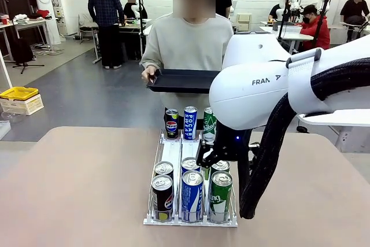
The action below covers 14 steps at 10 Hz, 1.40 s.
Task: Retrieve and hand over the desired beverage to the person.
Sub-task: Pick up a can of the same type that the person held from the Automatic Can Dispenser.
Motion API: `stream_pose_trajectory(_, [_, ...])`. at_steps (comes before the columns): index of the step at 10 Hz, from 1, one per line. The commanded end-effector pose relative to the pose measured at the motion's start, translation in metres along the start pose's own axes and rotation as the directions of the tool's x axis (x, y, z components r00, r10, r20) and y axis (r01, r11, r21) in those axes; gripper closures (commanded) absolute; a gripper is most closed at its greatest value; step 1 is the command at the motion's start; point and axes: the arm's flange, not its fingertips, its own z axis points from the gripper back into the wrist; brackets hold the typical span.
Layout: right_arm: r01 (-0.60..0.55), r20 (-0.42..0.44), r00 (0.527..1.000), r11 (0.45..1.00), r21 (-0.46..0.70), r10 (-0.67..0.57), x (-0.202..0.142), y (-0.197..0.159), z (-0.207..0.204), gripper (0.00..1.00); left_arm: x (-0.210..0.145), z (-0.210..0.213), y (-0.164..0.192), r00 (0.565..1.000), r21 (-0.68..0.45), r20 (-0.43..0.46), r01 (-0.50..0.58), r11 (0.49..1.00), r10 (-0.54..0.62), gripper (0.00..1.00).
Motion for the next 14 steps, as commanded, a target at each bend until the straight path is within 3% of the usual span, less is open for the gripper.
stream_pose_trajectory(1, [0.016,-0.025,1.0,0.999,-0.05,-0.017,0.003,0.0042,-0.0054,0.0,0.0,0.0013,0.0007,1.0,-0.012,0.011,0.009,1.0,-0.009,0.0])
stream_pose_trajectory(7, [0.028,-0.024,0.999,0.999,-0.023,-0.029,0.0091,-0.0017,-0.0128,0.0,0.0,0.0013,0.0007,1.0,-0.012,0.011,0.009,1.0,-0.009,0.0])
stream_pose_trajectory(14, [-0.052,-0.033,0.998,0.999,0.003,0.052,0.0108,0.0031,-0.0151,0.0,0.0,0.0013,0.0007,1.0,-0.012,0.011,0.009,1.0,-0.009,0.0])
